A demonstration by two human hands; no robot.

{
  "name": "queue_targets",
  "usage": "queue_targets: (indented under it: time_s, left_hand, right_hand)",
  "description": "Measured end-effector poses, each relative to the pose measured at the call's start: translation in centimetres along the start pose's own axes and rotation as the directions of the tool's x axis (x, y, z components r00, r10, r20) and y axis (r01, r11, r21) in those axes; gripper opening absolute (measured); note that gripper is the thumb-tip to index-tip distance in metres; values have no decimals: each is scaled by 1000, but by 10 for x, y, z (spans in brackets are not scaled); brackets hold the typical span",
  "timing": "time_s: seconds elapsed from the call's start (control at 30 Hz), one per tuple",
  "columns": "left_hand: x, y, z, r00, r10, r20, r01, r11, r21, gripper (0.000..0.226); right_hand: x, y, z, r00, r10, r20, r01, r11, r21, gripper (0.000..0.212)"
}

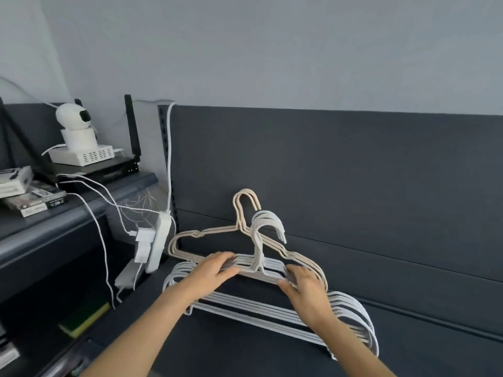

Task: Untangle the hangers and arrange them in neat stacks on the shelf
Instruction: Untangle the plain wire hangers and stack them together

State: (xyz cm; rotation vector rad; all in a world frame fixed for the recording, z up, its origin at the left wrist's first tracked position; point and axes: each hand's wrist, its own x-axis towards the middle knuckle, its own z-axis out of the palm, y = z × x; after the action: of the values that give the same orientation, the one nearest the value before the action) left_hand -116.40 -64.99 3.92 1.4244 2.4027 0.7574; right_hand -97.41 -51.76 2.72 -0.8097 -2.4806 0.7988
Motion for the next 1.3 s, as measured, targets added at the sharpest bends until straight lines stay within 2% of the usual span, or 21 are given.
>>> queue_targets:
  time_s: [0.37,0.53,0.57,0.7,0.73,0.83,0.87,1.0,1.1,1.23,1.3]
  left_hand:
    - [51,-60,-29,997,-64,35,68,993,-99,52]
    - [60,-72,-22,998,-44,47,43,999,25,70]
    - [62,-76,-21,999,-34,35,33,999,28,69]
    - [63,-81,-13,1000,-3,-23,5,997,83,58]
    - [63,-80,-13,1000,1,-24,2,994,111,64]
    - [59,-75,-12,1000,14,-27,-9,986,166,106]
    - [58,-74,-12,999,11,-33,-5,984,181,107]
    - [54,-74,-13,998,3,-59,8,985,175,121]
    - [48,-74,-13,981,12,-194,12,992,123,89]
    - [28,-60,-4,951,34,-307,4,993,121,89]
    - [13,-45,10,937,69,-343,-24,991,134,87]
  right_hand:
    - [69,-31,47,999,31,19,-28,989,-143,48]
    - [75,-29,59,999,36,-6,-36,948,-316,51]
    - [75,-29,62,999,27,-26,-35,935,-352,53]
    - [75,-28,68,993,-19,-118,-27,928,-372,86]
    - [75,-27,68,994,-17,-105,-23,930,-366,89]
    - [74,-27,64,998,0,-56,-20,930,-368,92]
    - [74,-28,63,999,6,-46,-22,931,-364,91]
    - [71,-26,59,1000,1,-11,-5,933,-359,58]
    - [64,-19,52,999,-24,-44,7,935,-355,62]
    - [43,-11,38,997,-40,-69,11,927,-375,109]
    - [29,-4,30,999,4,-39,-18,929,-370,100]
